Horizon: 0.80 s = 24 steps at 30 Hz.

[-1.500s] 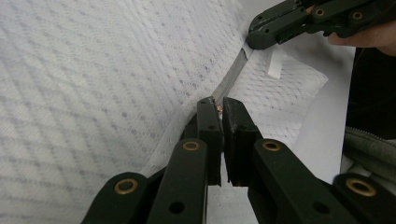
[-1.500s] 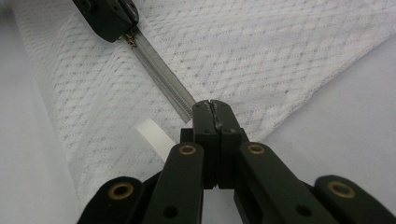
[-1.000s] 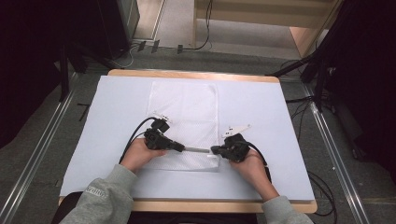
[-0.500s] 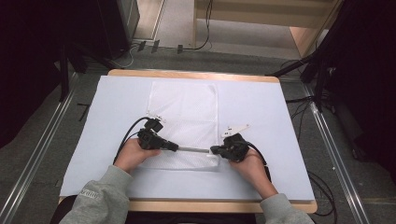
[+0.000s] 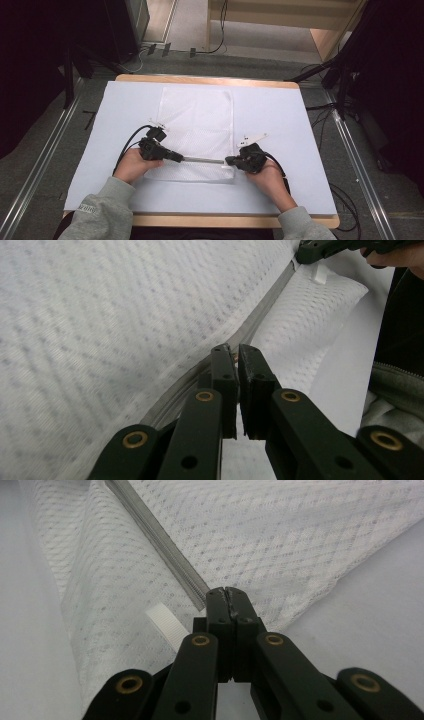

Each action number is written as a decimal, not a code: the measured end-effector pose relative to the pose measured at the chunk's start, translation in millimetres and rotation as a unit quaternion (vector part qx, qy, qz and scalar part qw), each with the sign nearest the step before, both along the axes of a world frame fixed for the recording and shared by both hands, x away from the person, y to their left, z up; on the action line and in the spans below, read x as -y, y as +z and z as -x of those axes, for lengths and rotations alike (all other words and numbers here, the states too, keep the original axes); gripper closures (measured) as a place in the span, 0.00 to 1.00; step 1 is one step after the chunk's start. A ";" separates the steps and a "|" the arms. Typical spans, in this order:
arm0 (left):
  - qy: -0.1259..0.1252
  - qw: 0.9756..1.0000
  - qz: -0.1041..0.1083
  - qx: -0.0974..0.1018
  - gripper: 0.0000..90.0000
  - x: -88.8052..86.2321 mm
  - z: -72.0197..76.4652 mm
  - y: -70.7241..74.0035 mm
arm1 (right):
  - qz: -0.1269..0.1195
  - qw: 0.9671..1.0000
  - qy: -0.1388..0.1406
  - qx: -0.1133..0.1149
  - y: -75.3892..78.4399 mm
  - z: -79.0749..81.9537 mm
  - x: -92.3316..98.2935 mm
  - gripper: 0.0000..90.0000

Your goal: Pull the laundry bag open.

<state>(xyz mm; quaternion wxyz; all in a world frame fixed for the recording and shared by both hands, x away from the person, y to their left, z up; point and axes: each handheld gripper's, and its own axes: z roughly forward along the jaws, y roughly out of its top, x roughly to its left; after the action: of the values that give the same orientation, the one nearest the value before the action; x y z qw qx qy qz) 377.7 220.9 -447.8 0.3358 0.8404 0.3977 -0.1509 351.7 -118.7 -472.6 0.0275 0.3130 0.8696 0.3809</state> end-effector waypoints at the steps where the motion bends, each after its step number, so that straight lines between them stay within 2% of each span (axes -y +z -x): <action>1: 0.000 1.000 -0.001 0.001 0.97 -2.8 0.3 0.7 | 0.001 1.000 0.000 0.001 0.0 0.1 -0.1 1.00; 24: 0.031 0.999 0.002 0.005 0.97 -54.8 7.2 9.1 | -0.003 1.000 0.001 -0.004 -0.2 -0.9 0.9 1.00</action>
<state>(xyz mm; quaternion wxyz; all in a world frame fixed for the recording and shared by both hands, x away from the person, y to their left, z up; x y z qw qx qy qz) 370.5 275.7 -438.7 0.3436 0.8276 0.4221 -0.1371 352.6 -119.6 -472.9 0.0228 0.3134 0.8690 0.3823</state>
